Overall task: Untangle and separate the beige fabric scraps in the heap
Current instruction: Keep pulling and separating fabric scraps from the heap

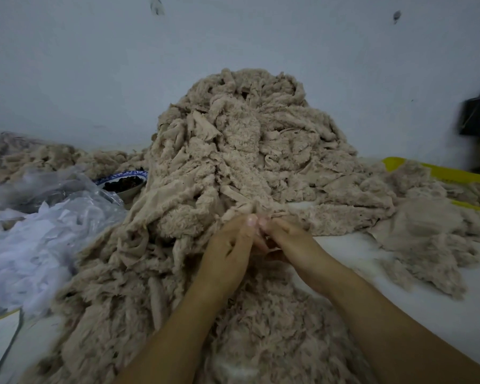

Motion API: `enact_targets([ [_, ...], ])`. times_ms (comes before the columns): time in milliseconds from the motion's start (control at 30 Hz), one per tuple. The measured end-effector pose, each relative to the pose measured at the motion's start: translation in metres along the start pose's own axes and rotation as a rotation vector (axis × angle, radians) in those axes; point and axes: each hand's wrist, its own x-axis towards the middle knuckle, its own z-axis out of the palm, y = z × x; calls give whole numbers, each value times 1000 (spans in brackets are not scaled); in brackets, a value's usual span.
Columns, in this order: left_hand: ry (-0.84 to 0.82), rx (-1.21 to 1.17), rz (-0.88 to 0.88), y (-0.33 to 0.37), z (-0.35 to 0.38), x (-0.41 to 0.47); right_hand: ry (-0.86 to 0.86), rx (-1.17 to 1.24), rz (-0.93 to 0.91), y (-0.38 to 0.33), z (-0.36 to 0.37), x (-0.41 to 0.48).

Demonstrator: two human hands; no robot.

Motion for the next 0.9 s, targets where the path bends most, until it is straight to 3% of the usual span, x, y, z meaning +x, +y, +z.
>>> enact_targets([
  [200, 151, -120, -16, -3, -6, 7, 104, 10, -47, 1, -3, 3],
  [400, 461, -449, -250, -15, -22, 15, 136, -56, -62, 3, -6, 2],
  [500, 521, -362, -268, -19, -25, 15, 180, -49, -54, 4, -7, 2],
  [567, 489, -205, -267, -18, -25, 14, 186, -14, -50, 5, -9, 4],
  [733, 159, 166, -118, -20, -15, 12, 141, 25, -56, 4, -7, 4],
  [900, 45, 180, -167, -20, -10, 13, 80, -103, -135, 4, 1, 1],
])
